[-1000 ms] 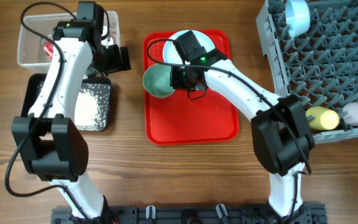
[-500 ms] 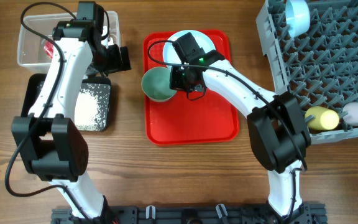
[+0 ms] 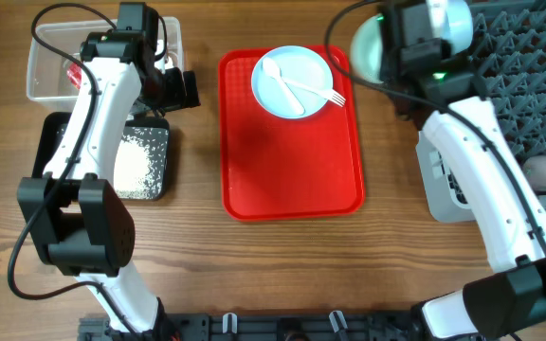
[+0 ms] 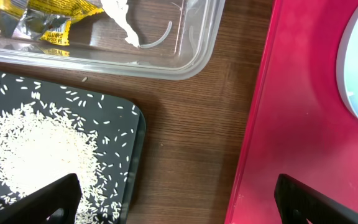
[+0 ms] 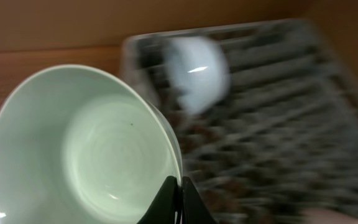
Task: Sort waste into correct bins and load items into the dishwasher rack
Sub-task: 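Carry the pale green bowl with the right gripper into the rack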
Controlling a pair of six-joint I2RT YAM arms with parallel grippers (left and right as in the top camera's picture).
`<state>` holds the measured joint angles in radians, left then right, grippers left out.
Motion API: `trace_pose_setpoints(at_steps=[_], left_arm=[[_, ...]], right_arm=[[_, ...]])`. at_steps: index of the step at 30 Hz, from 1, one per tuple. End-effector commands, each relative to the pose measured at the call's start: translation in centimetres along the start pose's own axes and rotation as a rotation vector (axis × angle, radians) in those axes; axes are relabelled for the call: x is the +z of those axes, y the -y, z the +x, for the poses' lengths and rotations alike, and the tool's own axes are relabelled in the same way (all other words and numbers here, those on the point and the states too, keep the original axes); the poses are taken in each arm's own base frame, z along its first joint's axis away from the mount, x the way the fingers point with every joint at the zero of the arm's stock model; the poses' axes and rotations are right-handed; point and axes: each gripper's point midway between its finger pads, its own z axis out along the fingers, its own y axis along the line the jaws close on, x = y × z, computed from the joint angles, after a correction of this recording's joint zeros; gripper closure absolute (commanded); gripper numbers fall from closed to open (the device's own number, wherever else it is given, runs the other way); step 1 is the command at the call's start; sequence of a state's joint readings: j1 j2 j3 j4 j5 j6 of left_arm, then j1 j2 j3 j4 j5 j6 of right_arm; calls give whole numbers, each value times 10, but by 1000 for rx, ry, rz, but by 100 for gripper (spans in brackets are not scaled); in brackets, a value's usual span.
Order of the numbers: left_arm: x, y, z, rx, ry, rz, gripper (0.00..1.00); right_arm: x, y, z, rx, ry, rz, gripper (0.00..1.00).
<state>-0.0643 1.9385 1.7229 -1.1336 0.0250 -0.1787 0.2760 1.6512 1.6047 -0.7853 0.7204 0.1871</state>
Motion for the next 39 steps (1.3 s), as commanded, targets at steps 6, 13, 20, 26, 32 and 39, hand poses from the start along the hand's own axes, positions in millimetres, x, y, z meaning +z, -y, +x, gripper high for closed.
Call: trace_pose_setpoints(at_steps=[6, 13, 20, 26, 32, 39], left_arm=[[5, -2, 2, -19, -16, 2, 0], [5, -2, 2, -19, -16, 3, 0], [5, -2, 2, -19, -16, 3, 0], [5, -2, 2, -19, -16, 3, 0], [5, -2, 2, -19, -16, 3, 0], [5, -2, 2, -19, -16, 3, 0]], right_arm=[[47, 140, -23, -217, -43, 617, 96], [94, 138, 13, -388, -178, 611, 96], [116, 109, 71, -502, -269, 601, 96], [113, 85, 72, -496, -232, 557, 96], [114, 60, 76, -484, -210, 470, 96], [111, 36, 98, -570, -259, 360, 96]])
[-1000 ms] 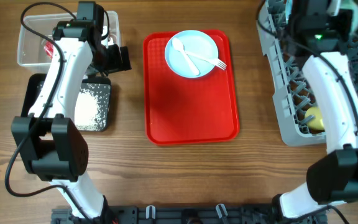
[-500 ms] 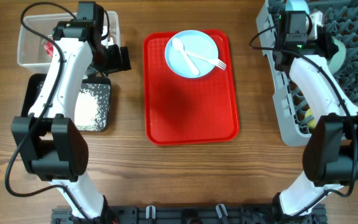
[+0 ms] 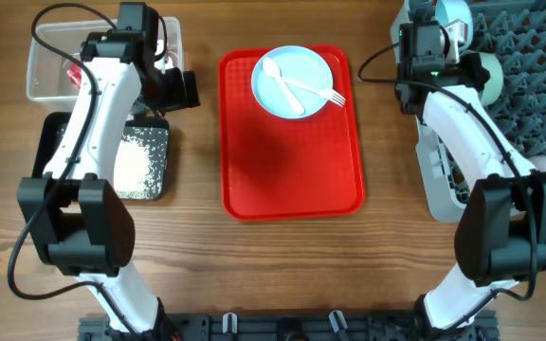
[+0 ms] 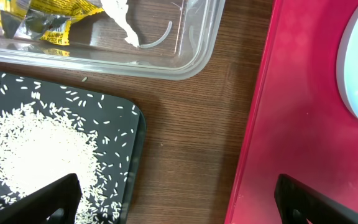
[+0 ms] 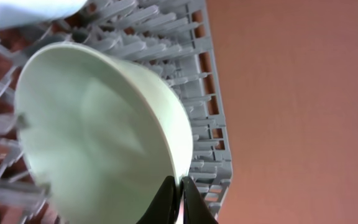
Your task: Sort waste into correct bins and load items into the dishwasher rack
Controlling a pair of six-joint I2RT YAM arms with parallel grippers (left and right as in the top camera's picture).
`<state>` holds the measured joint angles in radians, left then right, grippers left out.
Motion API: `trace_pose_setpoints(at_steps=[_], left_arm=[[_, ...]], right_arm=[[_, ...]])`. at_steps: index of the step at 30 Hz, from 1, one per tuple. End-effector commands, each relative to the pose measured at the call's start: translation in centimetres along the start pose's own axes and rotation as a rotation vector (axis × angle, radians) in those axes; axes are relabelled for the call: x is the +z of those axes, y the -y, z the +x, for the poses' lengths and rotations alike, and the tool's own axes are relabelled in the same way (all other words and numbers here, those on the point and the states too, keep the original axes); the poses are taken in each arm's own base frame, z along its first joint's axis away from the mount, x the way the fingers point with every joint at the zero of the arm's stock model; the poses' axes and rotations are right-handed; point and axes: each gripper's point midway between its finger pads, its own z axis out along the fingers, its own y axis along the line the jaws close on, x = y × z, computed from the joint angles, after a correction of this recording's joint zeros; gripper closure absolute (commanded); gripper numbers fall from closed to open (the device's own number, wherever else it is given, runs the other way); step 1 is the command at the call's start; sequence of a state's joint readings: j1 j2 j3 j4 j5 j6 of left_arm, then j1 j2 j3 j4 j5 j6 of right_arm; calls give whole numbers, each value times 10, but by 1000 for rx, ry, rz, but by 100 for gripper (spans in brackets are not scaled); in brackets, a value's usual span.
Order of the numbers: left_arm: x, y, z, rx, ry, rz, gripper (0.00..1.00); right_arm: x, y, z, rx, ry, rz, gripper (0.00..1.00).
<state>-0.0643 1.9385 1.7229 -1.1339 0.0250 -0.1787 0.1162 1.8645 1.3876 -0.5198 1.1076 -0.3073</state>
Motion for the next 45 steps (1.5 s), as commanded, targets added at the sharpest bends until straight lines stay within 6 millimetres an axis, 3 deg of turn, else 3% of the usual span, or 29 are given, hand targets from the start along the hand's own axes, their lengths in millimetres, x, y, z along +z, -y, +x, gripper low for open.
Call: trace_pose_setpoints(at_steps=[1, 6, 8, 9, 10, 14, 19, 26, 29, 32, 37, 40, 45], left_arm=[[5, -2, 2, -19, -16, 3, 0], [5, -2, 2, -19, -16, 3, 0], [5, -2, 2, -19, -16, 3, 0], [5, -2, 2, -19, -16, 3, 0], [5, -2, 2, -19, -16, 3, 0], [5, -2, 2, -19, -16, 3, 0], [5, -2, 2, -19, -16, 3, 0], [5, -2, 2, -19, -15, 2, 0], [5, -2, 2, -19, -16, 3, 0], [5, -2, 2, -19, -16, 3, 0], [5, -2, 2, -19, -16, 3, 0], [5, -2, 2, -19, -15, 2, 0], [5, -2, 2, -19, -15, 2, 0]], right_arm=[[-11, -36, 3, -33, 21, -116, 96], [-36, -52, -8, -47, 80, -142, 93], [-44, -57, -12, -60, 101, -148, 71], [-49, -59, -13, -65, 111, -151, 51], [-53, -61, -15, -69, 120, -152, 40], [-55, -56, -15, -69, 119, -122, 29], [-58, -35, -26, 24, 146, -64, 27], [-99, -8, -80, 314, 297, -470, 27], [-105, 3, -93, 397, 311, -602, 29], [-90, 13, -95, 503, 286, -638, 42], [-51, 16, -101, 718, 231, -761, 53], [-31, 15, -108, 819, 225, -825, 54], [-5, 2, -116, 840, 229, -812, 54]])
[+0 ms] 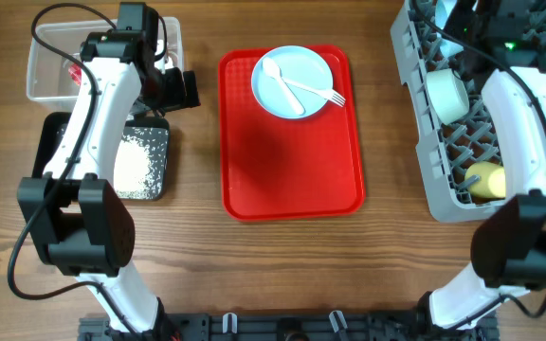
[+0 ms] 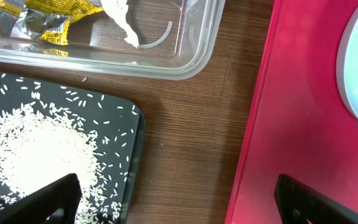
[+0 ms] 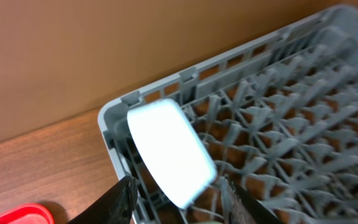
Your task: Sort waste into correct bins and load items into the dishwasher rack
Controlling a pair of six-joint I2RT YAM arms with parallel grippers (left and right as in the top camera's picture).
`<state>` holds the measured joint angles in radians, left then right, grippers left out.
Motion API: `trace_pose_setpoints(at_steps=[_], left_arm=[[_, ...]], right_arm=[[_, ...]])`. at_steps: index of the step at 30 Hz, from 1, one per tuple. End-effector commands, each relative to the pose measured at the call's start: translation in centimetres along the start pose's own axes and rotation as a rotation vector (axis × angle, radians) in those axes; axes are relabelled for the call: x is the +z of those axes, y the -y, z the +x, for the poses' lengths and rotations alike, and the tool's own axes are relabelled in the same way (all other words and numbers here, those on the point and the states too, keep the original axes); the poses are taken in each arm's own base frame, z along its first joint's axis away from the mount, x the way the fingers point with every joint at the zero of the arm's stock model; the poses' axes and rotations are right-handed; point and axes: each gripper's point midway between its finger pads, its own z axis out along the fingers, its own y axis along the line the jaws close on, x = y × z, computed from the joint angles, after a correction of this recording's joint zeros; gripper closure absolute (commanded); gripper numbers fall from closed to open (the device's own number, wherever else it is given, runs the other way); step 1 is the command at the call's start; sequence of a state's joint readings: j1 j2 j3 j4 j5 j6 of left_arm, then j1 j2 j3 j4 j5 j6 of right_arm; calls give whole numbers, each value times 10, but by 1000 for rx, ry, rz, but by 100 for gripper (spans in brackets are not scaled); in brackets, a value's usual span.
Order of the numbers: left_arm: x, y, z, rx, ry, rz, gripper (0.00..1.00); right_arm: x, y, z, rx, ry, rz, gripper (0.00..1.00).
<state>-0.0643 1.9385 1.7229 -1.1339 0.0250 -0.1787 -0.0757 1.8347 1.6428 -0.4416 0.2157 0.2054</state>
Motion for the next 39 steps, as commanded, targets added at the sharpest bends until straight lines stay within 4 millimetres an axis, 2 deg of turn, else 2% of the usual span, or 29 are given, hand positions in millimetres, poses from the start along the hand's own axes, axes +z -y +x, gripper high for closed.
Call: trace_pose_setpoints(at_steps=[1, 3, 5, 8, 11, 13, 15, 17, 20, 23, 26, 32, 39], left_arm=[[5, -2, 2, -19, -16, 3, 0], [5, -2, 2, -19, -15, 2, 0], [5, -2, 2, -19, -16, 3, 0], [5, -2, 2, -19, -16, 3, 0], [5, -2, 2, -19, -16, 3, 0], [5, -2, 2, -19, -16, 3, 0], [5, -2, 2, -19, -16, 3, 0], [5, -2, 2, -19, -16, 3, 0], [5, -2, 2, -19, -16, 3, 0], [5, -2, 2, -19, -15, 2, 0], [5, -2, 2, -19, -16, 3, 0], [5, -2, 2, -19, -16, 3, 0], [5, -2, 2, -19, -16, 3, 0]], right_arm=[[29, -6, 15, 32, -38, -35, 55], [41, -3, 24, 34, -58, -32, 55], [44, -3, 27, 33, -66, -30, 55], [35, -4, 16, 26, -72, -36, 55], [9, -13, -7, 5, -101, -87, 54], [-28, -25, -34, 6, -123, -164, 54], [-57, -31, -53, -15, -115, -219, 54], [-69, -29, -59, -41, -116, -221, 54], [-59, -18, -45, -89, -162, -158, 53], [-26, -3, -20, -138, -242, -60, 50], [-5, -1, -9, -147, -265, -35, 50], [12, 2, -14, -106, -232, -15, 49], [17, 16, -15, -68, -234, 7, 49]])
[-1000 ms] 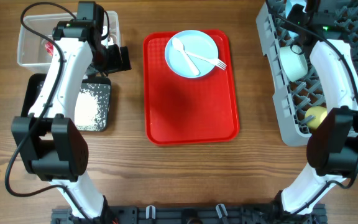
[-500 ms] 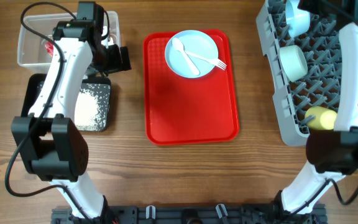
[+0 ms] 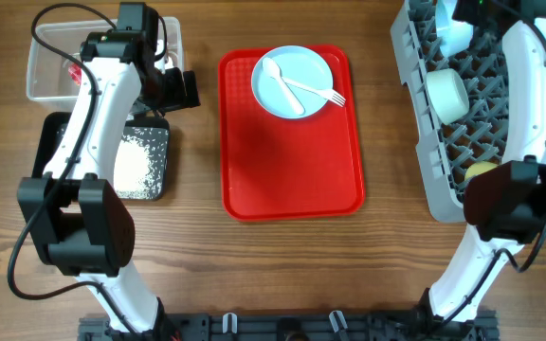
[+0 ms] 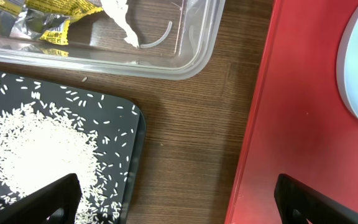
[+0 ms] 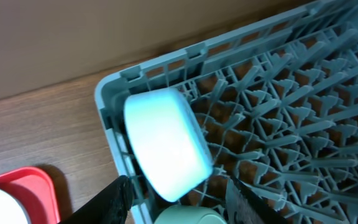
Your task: Sort waste into correct bins and load items into the dishwasher rack
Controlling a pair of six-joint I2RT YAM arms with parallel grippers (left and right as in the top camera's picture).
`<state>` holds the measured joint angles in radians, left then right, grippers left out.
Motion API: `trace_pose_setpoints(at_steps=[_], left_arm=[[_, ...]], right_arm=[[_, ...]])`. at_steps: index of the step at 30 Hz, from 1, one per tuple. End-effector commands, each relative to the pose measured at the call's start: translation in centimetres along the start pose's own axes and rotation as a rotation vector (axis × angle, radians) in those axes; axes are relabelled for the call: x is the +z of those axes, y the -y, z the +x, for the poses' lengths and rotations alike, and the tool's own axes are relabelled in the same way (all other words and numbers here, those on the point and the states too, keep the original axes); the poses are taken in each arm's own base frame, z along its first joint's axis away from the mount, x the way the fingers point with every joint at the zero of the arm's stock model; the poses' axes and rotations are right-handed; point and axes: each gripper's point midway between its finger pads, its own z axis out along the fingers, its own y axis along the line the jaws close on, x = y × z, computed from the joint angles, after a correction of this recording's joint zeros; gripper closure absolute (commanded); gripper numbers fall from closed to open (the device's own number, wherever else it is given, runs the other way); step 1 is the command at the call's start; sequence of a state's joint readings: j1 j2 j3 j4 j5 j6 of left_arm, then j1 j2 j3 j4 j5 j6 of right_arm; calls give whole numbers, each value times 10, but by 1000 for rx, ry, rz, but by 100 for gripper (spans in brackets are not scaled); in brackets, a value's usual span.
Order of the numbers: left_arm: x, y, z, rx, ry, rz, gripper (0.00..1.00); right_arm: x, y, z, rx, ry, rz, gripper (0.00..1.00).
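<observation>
A red tray (image 3: 292, 170) holds a pale blue plate (image 3: 287, 83) with a white spoon (image 3: 281, 78) and fork (image 3: 316, 92) on it. The grey dishwasher rack (image 3: 423, 161) stands at the right. In it a pale green bowl (image 3: 446, 93) lies on its side beside a whitish cup (image 5: 166, 149). My right gripper (image 5: 179, 205) hangs open over the rack's far left corner, above the bowl's rim (image 5: 188, 216). My left gripper (image 4: 179, 202) is open over bare wood between the black bin (image 4: 48, 149) and the tray, holding nothing.
A clear bin (image 3: 50, 71) at the far left holds a yellow wrapper (image 4: 42, 18) and white scraps. The black bin (image 3: 142, 161) below it holds rice. A yellow item (image 3: 482, 172) lies lower in the rack.
My right gripper has shifted slightly over the rack's far corner and stays open; the tray's corner now shows in its view. The green bowl lies where it was. The left arm has not moved.
My right gripper was shut on the green bowl near the rack's far left end. Then it held the bowl tilted over the rack's prongs. After that the bowl lay in the rack and the gripper was open above it, as now. The left arm stayed still.
</observation>
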<state>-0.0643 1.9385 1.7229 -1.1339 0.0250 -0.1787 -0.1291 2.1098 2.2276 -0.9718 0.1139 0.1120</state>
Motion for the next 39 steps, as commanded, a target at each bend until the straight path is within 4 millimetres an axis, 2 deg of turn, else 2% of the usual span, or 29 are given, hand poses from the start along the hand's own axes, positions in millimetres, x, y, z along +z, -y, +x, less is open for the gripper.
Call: trace_pose_setpoints(at_steps=[1, 11, 17, 23, 30, 39], left_arm=[[5, -2, 2, -19, -16, 3, 0], [5, -2, 2, -19, -16, 3, 0], [5, -2, 2, -19, -15, 2, 0], [5, -2, 2, -19, -16, 3, 0], [5, -2, 2, -19, -16, 3, 0], [5, -2, 2, -19, -16, 3, 0]], right_arm=[[9, 10, 1, 30, -6, 31, 49], [37, 11, 14, 27, -49, 41, 50], [66, 10, 29, 23, -95, 51, 50], [80, 10, 38, 18, -122, 55, 50], [82, 10, 44, 15, -143, 56, 49], [74, 12, 77, 4, -284, 61, 50]])
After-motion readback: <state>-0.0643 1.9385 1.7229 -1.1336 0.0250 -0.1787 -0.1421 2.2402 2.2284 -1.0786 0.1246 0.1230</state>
